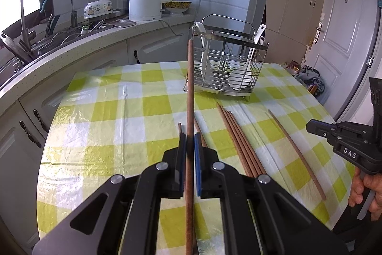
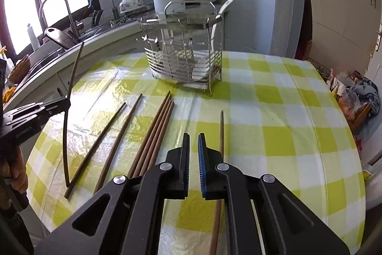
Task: Organize utensils
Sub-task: 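Lift both held chopsticks upright and carry them toward the wire rack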
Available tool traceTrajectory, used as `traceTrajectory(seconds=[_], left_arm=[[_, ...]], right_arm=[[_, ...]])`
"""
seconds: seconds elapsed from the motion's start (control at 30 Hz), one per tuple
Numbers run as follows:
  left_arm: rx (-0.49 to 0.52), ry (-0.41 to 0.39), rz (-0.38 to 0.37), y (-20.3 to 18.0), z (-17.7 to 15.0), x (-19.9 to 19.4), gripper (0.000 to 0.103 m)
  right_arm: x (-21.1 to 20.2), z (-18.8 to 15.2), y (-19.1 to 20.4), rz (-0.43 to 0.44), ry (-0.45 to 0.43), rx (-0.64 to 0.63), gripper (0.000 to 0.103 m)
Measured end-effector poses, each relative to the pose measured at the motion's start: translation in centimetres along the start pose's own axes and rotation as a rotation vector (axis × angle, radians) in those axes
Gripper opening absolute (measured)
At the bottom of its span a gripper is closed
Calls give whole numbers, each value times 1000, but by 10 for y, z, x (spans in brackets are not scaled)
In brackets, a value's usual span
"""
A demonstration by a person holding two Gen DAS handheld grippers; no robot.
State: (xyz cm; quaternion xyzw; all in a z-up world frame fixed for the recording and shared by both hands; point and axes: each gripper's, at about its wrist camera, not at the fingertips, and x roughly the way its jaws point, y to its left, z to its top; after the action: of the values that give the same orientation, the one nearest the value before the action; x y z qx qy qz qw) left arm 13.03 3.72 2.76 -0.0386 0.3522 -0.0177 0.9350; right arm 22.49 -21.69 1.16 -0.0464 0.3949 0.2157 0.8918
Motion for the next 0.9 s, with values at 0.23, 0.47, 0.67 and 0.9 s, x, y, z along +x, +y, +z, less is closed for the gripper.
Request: traceTrajectory(seconds=[0.23,0.47,0.67,0.9], left_arm=[[2,-20,-2,1,2,-10,7],[10,-47,-13,-2,6,-22,7],[10,-56,-26,-4,8,-28,7],[13,-55,-62,-9,10,-27,7]], right_arm=[[33,-18,-21,-75,98,21,36],[59,-25,-43,-132,155,23,36],[71,-22,-51,-119,168,12,32],[71,-18,-46,-99,172,-12,7]])
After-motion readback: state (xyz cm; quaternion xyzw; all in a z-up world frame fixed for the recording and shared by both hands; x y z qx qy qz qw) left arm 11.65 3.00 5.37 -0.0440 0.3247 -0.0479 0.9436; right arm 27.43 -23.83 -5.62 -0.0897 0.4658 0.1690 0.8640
